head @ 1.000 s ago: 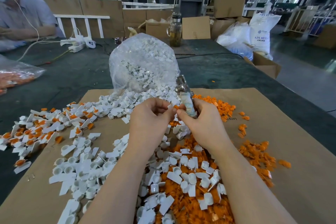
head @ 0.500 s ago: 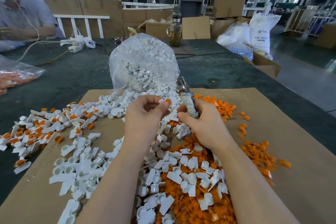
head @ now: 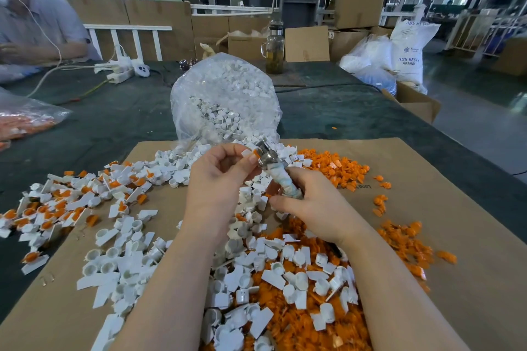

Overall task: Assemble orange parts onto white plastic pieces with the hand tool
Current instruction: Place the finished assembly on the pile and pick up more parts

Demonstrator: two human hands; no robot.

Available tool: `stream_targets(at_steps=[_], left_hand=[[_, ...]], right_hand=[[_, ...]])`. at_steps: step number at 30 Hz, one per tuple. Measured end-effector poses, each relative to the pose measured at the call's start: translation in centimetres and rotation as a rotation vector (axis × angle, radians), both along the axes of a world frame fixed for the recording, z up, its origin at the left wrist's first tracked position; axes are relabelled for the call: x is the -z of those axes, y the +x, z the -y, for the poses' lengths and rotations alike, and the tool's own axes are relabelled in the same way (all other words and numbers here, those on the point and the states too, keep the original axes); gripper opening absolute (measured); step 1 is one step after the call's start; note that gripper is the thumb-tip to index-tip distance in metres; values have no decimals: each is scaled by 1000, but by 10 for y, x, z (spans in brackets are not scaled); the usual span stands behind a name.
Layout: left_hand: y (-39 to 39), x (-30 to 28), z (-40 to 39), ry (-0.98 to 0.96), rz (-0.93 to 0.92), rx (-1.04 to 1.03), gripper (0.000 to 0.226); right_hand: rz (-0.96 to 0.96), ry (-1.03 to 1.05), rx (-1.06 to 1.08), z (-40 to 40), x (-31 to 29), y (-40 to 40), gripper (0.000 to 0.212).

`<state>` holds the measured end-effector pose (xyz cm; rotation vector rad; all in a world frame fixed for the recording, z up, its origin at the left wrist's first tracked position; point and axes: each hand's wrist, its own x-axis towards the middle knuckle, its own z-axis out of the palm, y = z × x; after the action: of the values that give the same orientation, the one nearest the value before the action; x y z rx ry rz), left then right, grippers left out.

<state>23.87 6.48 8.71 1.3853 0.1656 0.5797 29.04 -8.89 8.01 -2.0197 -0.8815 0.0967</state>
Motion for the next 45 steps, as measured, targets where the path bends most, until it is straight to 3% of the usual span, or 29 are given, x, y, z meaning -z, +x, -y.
stream_targets(at_steps=[13, 22, 24, 28, 31, 36, 42, 45], left_hand=[[0, -3, 0, -63, 44, 40, 11], [1, -1, -2, -117, -34, 45, 10], [0, 0, -3, -234, -78, 33, 7], [-2, -3, -19, -720, -141, -114, 12], [-6, -3, -35, -1015, -92, -259, 16], [-9, 1, -55, -1193, 37, -373, 26], [-12, 1, -58, -1204, 132, -348, 25], [-12, -3, -52, -969, -30, -272, 26]], right_hand=[[49, -36, 36, -4, 2, 0, 31], [105, -101, 109, -6, 7, 0, 30], [159, -141, 144, -6, 9, 1, 27], [185, -111, 203, -5, 9, 2, 4], [198, -106, 264, -4, 10, 3, 7], [232, -135, 295, -4, 11, 5, 6], [236, -122, 362, -3, 12, 7, 21], [232, -132, 386, -1, 11, 8, 20]])
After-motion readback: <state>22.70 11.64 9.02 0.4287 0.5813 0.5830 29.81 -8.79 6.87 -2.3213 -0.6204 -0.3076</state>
